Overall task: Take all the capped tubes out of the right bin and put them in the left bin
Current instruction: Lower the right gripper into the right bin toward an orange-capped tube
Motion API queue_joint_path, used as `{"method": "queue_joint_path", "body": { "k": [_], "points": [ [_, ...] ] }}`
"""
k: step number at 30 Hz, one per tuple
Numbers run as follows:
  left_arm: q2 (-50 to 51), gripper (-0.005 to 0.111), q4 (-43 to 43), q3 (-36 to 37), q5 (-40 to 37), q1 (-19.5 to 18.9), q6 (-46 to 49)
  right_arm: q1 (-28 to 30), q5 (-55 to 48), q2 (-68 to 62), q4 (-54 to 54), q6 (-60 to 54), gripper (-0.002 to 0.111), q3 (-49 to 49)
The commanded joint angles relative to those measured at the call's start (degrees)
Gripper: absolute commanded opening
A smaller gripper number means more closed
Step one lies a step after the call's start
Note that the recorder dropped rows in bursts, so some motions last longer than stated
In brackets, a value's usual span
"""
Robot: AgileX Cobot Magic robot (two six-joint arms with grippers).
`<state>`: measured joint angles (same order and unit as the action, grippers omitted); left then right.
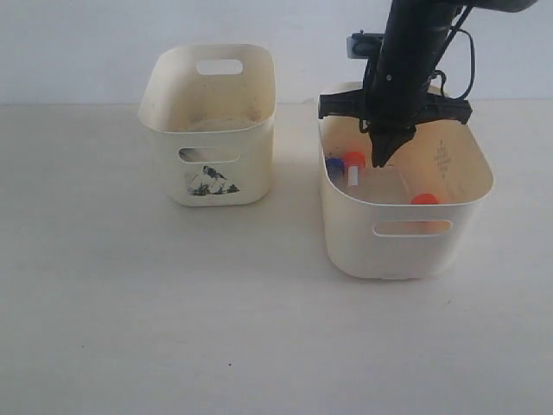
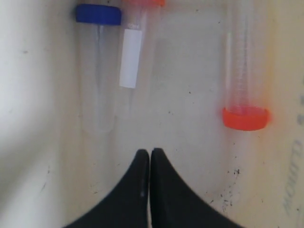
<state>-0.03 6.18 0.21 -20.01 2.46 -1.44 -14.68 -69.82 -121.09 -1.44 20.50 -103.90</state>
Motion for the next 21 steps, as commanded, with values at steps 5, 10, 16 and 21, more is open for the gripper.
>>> {"method": "queue_joint_path", "body": {
  "k": [5, 10, 16, 21],
  "points": [
    [0.03, 0.004, -0.64, -0.21, 0.50, 0.10, -0.54, 2.18, -0.15, -0.45, 0.45, -2.36, 0.000, -0.12],
    [0.03, 0.004, -0.64, -0.21, 0.50, 0.10, -0.54, 2.16, -0.15, -1.14, 0.45, -3.50, 0.000, -0.12],
    [0.03, 0.004, -0.64, -0.21, 0.50, 0.10, -0.54, 2.16, -0.15, -2.82, 0.33, -3.59, 0.000, -0.12],
    [0.03, 0.004, -0.64, -0.21, 0.50, 0.10, -0.54, 2.16, -0.15, -4.11, -0.32, -3.96, 0.000, -0.12]
  ]
}}
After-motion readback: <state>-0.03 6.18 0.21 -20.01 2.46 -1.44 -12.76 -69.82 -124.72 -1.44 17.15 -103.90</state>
